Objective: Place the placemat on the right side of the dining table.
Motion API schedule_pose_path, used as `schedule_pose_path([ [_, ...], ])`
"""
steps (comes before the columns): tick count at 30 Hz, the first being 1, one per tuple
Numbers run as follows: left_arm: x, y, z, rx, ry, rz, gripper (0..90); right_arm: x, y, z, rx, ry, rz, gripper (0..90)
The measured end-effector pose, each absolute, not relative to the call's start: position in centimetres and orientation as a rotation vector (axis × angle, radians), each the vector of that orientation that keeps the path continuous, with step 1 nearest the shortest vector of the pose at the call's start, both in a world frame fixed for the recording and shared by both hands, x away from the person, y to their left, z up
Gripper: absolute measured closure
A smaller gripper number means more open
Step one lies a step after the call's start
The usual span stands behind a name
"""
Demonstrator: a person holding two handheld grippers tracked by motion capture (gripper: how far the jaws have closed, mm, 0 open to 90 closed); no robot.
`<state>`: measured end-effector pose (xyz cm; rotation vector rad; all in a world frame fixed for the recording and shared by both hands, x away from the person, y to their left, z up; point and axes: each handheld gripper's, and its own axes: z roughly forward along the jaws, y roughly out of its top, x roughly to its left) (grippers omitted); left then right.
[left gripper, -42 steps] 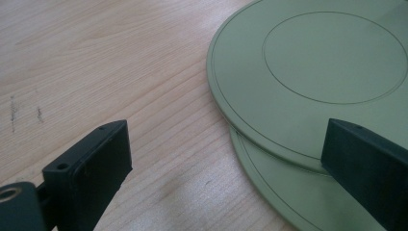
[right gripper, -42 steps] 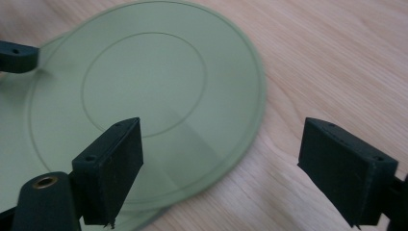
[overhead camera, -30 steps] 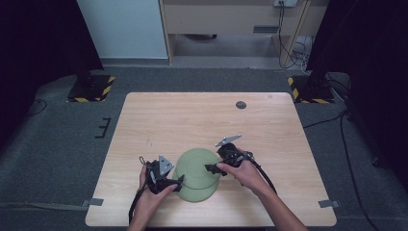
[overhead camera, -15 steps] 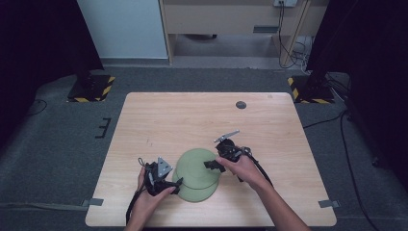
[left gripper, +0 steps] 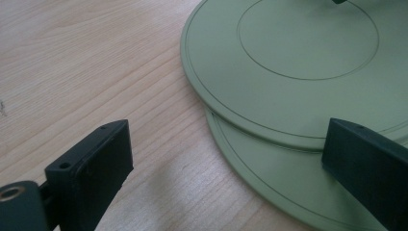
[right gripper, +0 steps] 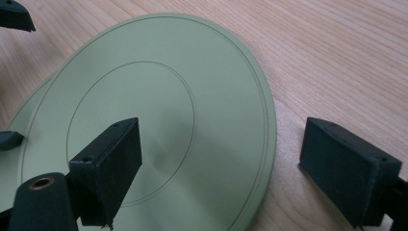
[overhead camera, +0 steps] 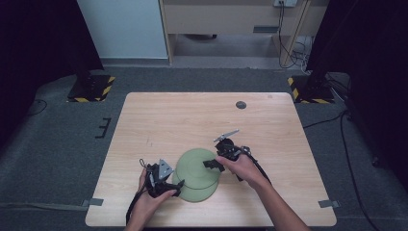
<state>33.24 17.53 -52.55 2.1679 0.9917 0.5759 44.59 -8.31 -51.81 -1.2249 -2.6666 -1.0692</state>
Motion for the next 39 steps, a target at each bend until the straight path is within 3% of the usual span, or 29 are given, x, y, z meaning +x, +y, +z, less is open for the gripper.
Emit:
schedule_pose_path([
  [30,33.6,17.3,-52.6,2.170,1.010,0.561,0.0,44.2,-8.2,-50.3,-1.182,-2.657,-1.097,23.1],
  [39,33.6,17.3,-52.6,2.171,1.009,0.563,0.0,44.0,-8.6,-48.8,-1.156,-2.658,-1.155,36.1],
])
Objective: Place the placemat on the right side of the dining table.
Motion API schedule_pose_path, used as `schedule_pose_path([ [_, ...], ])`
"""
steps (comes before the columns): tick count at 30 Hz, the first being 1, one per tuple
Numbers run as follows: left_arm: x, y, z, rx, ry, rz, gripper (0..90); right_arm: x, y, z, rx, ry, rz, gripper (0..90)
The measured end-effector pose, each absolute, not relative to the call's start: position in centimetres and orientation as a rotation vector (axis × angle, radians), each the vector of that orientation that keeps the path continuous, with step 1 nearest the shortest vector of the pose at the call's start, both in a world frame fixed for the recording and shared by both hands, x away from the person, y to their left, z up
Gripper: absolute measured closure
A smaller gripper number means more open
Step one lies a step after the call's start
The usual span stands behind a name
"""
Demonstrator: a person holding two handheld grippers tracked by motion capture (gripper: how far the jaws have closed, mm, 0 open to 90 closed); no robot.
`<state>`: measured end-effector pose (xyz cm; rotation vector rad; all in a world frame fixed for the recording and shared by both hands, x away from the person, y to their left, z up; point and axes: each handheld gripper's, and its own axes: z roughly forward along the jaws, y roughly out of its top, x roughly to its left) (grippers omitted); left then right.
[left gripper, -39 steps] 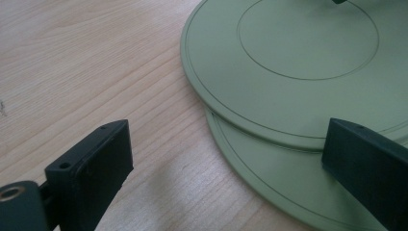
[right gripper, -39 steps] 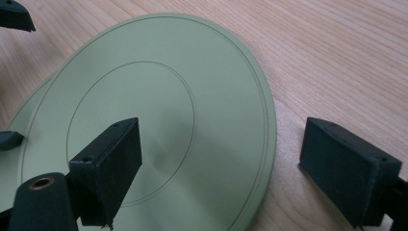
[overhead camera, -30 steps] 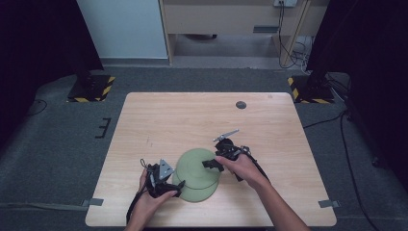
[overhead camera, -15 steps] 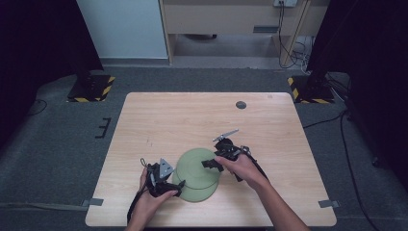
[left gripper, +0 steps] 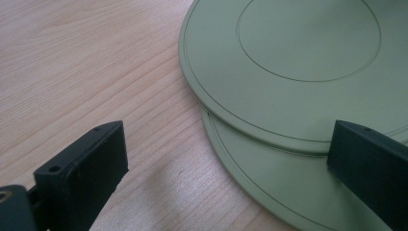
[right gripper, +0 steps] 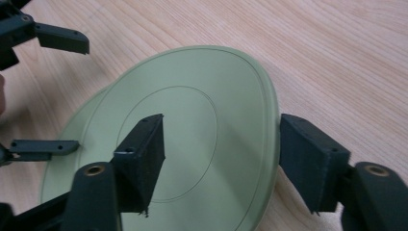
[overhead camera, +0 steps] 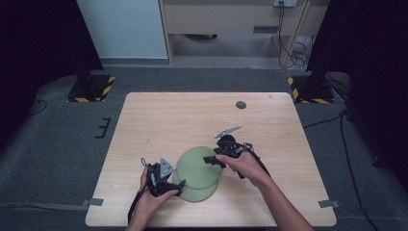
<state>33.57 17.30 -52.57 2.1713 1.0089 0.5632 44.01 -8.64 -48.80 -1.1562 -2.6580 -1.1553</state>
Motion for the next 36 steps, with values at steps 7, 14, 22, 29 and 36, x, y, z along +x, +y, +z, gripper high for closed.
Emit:
schedule_pose_path([
  [7,33.51,17.24,-52.57,2.169,1.012,0.571,0.0,43.91,-9.14,-48.27,-1.126,-2.608,-1.157,48.7],
  [14,33.47,17.23,-52.57,2.169,1.013,0.575,0.1,44.05,-9.33,-48.29,-1.147,-2.653,-1.157,68.0],
  [22,33.45,17.23,-52.58,2.168,1.017,0.574,0.1,44.06,-9.52,-48.06,-1.131,-2.665,-1.176,83.0],
  [29,33.43,17.25,-52.59,2.165,1.017,0.574,0.1,43.97,-9.55,-47.91,-1.116,-2.655,-1.175,85.7],
  [36,33.42,17.27,-52.59,2.167,1.012,0.576,0.1,44.11,-9.53,-48.20,-1.132,-2.662,-1.136,85.0],
])
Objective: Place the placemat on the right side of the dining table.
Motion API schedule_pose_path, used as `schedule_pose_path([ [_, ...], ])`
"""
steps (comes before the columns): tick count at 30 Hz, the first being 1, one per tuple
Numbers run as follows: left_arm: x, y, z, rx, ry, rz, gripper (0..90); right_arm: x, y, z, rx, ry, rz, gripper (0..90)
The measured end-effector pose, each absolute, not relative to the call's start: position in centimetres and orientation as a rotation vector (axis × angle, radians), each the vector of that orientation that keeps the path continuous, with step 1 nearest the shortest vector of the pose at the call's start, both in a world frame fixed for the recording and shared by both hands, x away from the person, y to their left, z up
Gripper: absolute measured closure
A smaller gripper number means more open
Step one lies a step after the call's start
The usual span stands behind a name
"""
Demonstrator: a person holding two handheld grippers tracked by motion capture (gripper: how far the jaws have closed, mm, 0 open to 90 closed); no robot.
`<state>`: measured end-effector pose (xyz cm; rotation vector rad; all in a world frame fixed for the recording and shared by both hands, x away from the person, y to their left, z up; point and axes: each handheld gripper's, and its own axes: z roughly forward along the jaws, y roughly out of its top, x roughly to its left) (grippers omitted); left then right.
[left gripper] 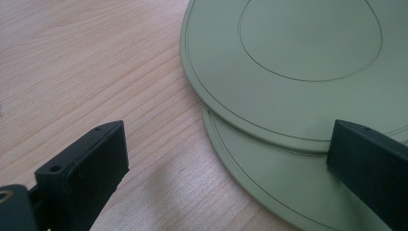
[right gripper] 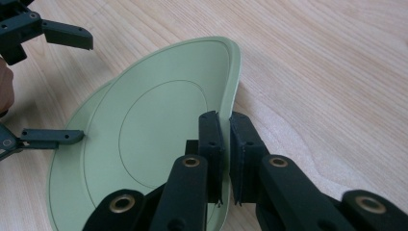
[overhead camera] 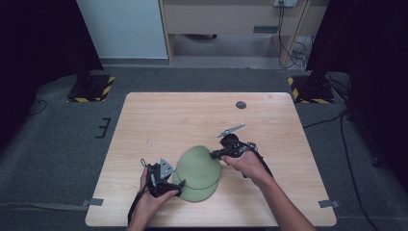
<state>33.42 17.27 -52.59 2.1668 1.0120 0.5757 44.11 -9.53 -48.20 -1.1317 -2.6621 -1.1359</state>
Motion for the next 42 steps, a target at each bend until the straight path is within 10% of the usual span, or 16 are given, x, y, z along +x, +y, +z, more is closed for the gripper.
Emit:
schedule_pose_path([
  [42,33.7,18.5,-52.6,2.148,1.046,0.601,1.7,44.2,-12.4,-43.6,-1.113,-2.601,-1.315,86.1],
])
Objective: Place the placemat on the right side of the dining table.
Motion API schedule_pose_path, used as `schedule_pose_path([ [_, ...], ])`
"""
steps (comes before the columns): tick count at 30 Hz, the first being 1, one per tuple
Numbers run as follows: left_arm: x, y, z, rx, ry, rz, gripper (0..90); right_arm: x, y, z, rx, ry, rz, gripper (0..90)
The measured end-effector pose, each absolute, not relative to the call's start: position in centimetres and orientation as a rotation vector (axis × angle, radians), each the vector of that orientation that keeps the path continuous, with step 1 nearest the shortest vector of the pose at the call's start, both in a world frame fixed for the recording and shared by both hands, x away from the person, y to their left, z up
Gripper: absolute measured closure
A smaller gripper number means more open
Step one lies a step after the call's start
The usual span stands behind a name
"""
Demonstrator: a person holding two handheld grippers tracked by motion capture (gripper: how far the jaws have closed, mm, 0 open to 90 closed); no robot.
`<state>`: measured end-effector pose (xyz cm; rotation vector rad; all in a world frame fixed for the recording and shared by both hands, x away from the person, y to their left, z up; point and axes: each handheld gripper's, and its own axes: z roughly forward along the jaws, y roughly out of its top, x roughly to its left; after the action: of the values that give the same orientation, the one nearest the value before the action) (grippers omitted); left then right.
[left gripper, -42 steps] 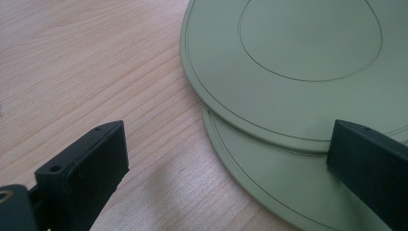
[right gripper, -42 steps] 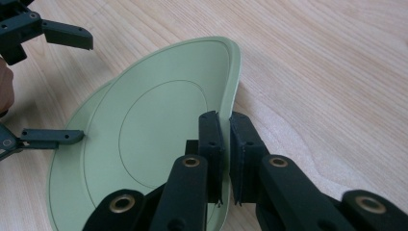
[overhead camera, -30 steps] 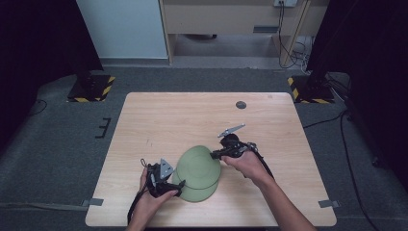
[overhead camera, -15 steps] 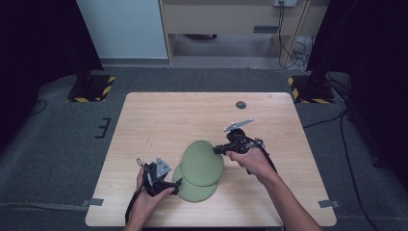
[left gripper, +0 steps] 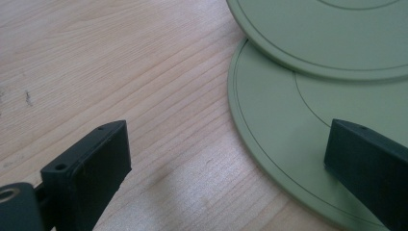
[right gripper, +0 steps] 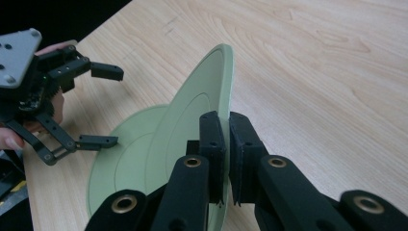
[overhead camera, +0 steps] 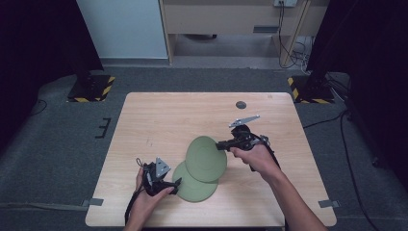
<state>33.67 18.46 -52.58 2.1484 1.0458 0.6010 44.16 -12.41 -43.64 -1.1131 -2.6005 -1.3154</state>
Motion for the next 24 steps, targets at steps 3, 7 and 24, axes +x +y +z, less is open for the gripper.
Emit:
schedule_pose_path([
  [3,33.8,18.6,-52.7,2.135,1.059,0.593,1.8,44.1,-12.7,-43.2,-1.123,-2.598,-1.330,86.1],
  [7,33.8,18.8,-52.6,2.133,1.068,0.604,2.0,44.1,-13.0,-42.7,-1.134,-2.599,-1.351,86.1],
  [24,33.9,19.1,-52.6,2.129,1.080,0.619,2.1,44.0,-14.6,-39.3,-1.191,-2.689,-1.416,86.2],
])
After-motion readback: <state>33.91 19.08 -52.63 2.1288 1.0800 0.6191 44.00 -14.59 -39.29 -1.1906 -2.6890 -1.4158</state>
